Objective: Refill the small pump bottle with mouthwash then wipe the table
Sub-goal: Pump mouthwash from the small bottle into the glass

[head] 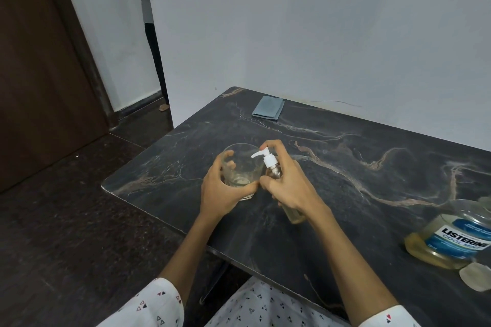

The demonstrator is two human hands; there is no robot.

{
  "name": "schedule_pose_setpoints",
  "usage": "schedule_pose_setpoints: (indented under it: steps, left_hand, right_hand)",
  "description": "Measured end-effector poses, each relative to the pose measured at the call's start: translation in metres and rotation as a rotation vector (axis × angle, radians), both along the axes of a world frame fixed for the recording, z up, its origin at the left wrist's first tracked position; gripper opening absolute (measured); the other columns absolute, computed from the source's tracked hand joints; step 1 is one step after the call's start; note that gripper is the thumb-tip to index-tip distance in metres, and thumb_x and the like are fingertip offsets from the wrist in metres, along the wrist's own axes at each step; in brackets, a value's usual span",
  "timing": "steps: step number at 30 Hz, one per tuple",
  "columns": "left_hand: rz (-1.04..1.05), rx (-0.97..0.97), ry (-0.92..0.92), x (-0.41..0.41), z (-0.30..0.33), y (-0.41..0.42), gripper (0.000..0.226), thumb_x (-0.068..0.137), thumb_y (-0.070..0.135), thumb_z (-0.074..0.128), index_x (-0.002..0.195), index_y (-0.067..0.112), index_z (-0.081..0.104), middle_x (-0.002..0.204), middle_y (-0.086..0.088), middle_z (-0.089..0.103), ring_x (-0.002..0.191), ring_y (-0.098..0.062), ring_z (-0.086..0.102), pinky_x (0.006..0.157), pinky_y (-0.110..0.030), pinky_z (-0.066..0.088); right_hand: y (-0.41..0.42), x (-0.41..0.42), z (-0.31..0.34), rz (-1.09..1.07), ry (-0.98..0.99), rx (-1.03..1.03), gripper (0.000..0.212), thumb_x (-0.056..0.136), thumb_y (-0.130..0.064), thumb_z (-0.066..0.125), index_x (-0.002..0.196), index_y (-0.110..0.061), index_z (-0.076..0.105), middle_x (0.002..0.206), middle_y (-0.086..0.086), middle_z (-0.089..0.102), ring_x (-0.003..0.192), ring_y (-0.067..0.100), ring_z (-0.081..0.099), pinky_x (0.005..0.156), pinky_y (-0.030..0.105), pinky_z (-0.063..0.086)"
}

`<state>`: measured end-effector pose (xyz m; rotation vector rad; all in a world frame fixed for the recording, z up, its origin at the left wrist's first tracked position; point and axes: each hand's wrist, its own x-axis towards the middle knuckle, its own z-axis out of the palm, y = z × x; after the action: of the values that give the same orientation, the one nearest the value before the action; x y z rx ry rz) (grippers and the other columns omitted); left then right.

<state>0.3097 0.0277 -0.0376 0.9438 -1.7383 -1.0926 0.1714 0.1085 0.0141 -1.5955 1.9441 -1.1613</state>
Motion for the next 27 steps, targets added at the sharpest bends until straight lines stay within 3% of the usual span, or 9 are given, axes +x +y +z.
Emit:
schedule_pose_setpoints:
  steps: [6,10,15,21,24,27]
  left_hand:
    - [-0.005,-0.014,-0.007,0.000,0.000,0.000,0.074,0.042,0.058,0.079,0.104,0.065,0.041,0.108,0.022,0.059,0.100,0.010,0.057,0.071,-0.007,0.044]
    - [0.006,-0.010,-0.002,-0.001,0.000,-0.001,0.073,0.042,0.059,0.079,0.103,0.068,0.041,0.108,0.026,0.058,0.099,0.018,0.053,0.068,0.000,0.042]
    - [0.006,-0.013,-0.007,-0.001,-0.002,-0.003,0.074,0.043,0.058,0.079,0.105,0.067,0.041,0.110,0.023,0.059,0.101,0.016,0.054,0.070,-0.005,0.044]
    - [-0.001,-0.005,-0.002,-0.001,-0.003,-0.003,0.074,0.042,0.058,0.079,0.105,0.066,0.041,0.111,0.023,0.058,0.102,0.016,0.053,0.072,-0.006,0.044]
    - [0.001,0.001,-0.001,-0.002,-0.004,-0.003,0.074,0.042,0.058,0.079,0.106,0.064,0.042,0.110,0.022,0.060,0.102,0.013,0.055,0.078,-0.015,0.047]
    - [-0.004,0.001,0.003,-0.002,-0.004,-0.003,0.075,0.042,0.057,0.079,0.107,0.063,0.043,0.111,0.023,0.059,0.102,0.013,0.055,0.077,-0.011,0.046]
  right_hand:
    - [0.004,0.000,-0.004,0.024,-0.023,-0.026,0.073,0.069,-0.011,0.055,0.123,-0.056,0.035,0.064,-0.006,0.060,0.045,0.007,0.053,0.044,0.019,0.044]
    - [0.006,0.001,-0.009,0.014,-0.023,-0.014,0.067,0.069,-0.012,0.056,0.120,-0.052,0.037,0.063,0.000,0.057,0.046,0.008,0.050,0.048,0.027,0.046]
    - [0.007,0.007,-0.014,-0.020,-0.025,-0.056,0.059,0.069,-0.012,0.056,0.115,-0.045,0.039,0.057,-0.008,0.052,0.046,0.007,0.046,0.050,0.031,0.045]
    - [0.008,0.011,-0.013,-0.037,-0.001,-0.084,0.076,0.073,-0.008,0.059,0.126,-0.056,0.034,0.061,-0.015,0.055,0.050,0.006,0.051,0.056,0.029,0.047]
    - [0.010,0.010,-0.011,-0.044,0.055,-0.063,0.068,0.073,-0.010,0.060,0.122,-0.052,0.036,0.061,-0.024,0.052,0.056,0.001,0.051,0.062,0.025,0.040]
    - [0.011,0.010,-0.007,-0.036,0.073,-0.059,0.059,0.071,-0.009,0.058,0.114,-0.045,0.038,0.057,-0.023,0.049,0.051,0.003,0.046,0.058,0.022,0.035]
